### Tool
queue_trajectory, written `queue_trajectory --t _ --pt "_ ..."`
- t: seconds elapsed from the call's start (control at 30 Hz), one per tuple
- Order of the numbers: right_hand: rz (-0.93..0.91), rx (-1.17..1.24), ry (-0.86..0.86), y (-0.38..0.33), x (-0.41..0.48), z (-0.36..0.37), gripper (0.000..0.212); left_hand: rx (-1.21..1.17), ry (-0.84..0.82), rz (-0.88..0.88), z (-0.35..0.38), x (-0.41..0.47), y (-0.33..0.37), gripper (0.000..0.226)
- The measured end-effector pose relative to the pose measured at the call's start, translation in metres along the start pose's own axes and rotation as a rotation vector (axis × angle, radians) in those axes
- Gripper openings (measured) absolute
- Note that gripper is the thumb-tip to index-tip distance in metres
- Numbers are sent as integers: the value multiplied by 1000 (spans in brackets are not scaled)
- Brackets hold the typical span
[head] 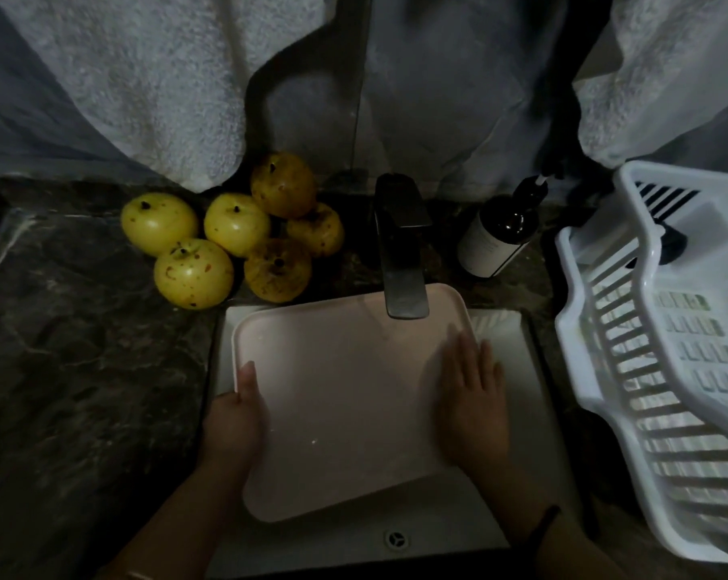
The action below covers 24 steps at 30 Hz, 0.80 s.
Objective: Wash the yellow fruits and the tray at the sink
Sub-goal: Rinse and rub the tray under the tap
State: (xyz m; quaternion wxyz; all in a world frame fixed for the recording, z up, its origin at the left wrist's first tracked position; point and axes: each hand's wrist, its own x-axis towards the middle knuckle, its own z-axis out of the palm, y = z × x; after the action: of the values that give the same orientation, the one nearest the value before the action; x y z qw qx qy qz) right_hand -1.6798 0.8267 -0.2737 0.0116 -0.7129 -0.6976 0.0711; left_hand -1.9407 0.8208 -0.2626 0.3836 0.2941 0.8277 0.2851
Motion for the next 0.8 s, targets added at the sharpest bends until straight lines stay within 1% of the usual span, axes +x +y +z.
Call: queue_trajectory --t 0.07,0.1,0.2,0.27,0.33,0.43,0.47,0.5,0.53,0.67,0.73,0.8 --pt "-17 -80 -51 -14 12 0 71 -6 -1 -25 -2 1 -1 76" --pt "-14 -77 -74 -19 19 0 74 -4 1 -33 -2 2 -1 76" --pt "-59 4 -57 -41 34 -2 79 -5 9 -44 -1 0 2 76" --pt "-115 47 -60 -60 40 1 77 -1 17 -54 2 -2 3 76" --pt "-219 40 -41 -76 37 6 69 -4 25 -69 2 -2 5 75" --pt "-482 -1 -73 -87 19 14 59 -15 21 -65 2 1 3 76" --pt "-541 -26 -83 -84 14 17 58 -21 23 -61 2 1 2 76" --pt "-558 -48 -87 -79 11 18 57 -24 20 -64 1 2 2 76" --pt "-530 -59 -71 -71 12 17 57 -32 23 -59 2 2 1 75" --pt "-184 -5 -6 -34 31 5 62 -45 25 -43 1 2 3 71" --pt "-101 -9 31 -27 46 0 64 -55 16 -41 2 2 0 69" --pt "-62 -5 58 -37 59 2 68 -44 34 -39 6 1 -2 74"
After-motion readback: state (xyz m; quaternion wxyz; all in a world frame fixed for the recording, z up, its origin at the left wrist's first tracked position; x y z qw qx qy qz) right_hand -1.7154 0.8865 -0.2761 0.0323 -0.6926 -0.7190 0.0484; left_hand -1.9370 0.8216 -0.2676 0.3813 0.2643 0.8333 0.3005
